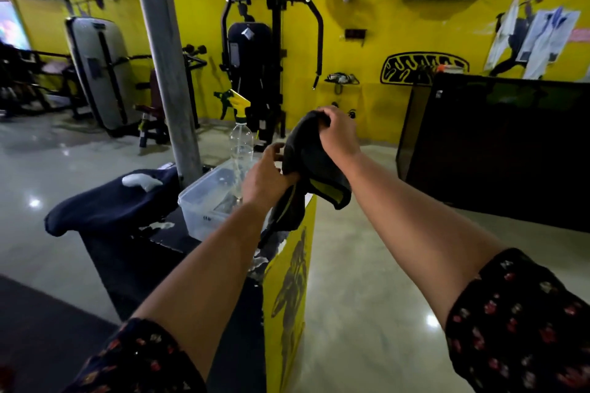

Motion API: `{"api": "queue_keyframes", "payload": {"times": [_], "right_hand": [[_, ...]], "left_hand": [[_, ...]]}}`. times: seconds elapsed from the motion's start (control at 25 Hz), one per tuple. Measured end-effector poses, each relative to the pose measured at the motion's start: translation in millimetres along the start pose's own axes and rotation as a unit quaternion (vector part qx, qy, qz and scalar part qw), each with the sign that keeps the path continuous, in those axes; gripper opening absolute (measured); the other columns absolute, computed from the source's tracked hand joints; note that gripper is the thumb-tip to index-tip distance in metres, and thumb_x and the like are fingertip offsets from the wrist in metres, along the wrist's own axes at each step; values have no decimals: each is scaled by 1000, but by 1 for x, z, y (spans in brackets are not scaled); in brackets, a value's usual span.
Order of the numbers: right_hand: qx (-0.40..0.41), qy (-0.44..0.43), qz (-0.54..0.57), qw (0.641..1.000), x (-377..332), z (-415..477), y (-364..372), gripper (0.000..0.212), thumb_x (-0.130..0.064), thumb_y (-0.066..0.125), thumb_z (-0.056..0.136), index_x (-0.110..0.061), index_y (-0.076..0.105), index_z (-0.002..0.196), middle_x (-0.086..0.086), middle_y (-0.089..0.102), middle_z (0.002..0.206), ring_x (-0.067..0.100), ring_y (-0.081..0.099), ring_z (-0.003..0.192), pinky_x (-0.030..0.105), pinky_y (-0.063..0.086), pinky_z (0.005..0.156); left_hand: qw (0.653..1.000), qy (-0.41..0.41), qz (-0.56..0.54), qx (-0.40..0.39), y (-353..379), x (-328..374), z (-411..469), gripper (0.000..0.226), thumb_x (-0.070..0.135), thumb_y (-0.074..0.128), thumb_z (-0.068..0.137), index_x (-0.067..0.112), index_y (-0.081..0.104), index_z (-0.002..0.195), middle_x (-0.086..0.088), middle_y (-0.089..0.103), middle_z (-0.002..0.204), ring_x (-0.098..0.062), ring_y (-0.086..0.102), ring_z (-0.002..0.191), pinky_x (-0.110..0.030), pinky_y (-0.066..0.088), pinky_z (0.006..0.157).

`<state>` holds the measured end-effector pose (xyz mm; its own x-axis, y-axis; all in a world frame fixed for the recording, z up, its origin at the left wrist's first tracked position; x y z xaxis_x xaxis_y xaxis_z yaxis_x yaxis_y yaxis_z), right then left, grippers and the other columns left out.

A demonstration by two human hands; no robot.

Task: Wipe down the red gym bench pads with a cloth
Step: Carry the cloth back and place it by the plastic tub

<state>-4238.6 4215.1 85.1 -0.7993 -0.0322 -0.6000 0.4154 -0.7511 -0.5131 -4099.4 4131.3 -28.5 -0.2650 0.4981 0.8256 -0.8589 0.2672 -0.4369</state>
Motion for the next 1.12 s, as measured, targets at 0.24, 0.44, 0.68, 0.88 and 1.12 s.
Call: {"api": "queue_keyframes", "payload": {"times": [0.24,0.44,0.68,0.88,1.12], "right_hand": [[-6,-12,41,999,25,32,6,25,-5,52,96,-4,65,118,11,65,121,23,57,116,10,33,86],[-19,7,83,996,33,51,16,25,-6,55,95,-4,66,117,12,66,118,23,58,113,12,36,82],[-44,-53,40,997,17,62,36,25,-3,54,95,-7,69,115,10,67,120,20,58,115,6,32,88],[-45,-46,82,995,31,61,41,24,0,56,93,-7,71,110,10,69,114,20,61,111,18,41,93],[-45,-93,35,994,29,50,33,28,2,57,91,-8,69,114,10,65,117,20,57,113,20,39,96]], "left_hand": [[989,3,107,99,-40,9,25,30,34,60,92,20,67,118,-2,71,108,-19,64,97,-24,38,71],[999,21,50,-1,-16,14,52,46,43,76,78,32,58,119,10,66,108,-12,64,95,-29,49,80],[989,-11,133,65,-24,8,70,22,18,64,86,20,68,107,-2,66,89,-25,65,89,-28,43,70],[992,-3,123,-19,-1,11,79,30,17,68,81,15,66,111,2,63,90,-19,60,85,-26,38,68],[995,-18,94,41,-20,13,103,19,13,62,89,15,71,105,-3,65,83,-23,64,84,-24,42,67]]}}
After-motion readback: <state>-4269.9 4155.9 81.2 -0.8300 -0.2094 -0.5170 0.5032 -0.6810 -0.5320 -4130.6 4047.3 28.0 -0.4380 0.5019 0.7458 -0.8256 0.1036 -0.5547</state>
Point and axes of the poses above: each hand's wrist, its own z-axis towards the middle knuckle, its own y-axis out of the palm, x = y × z, the point moved 10 cm from there along z, towards the middle knuckle
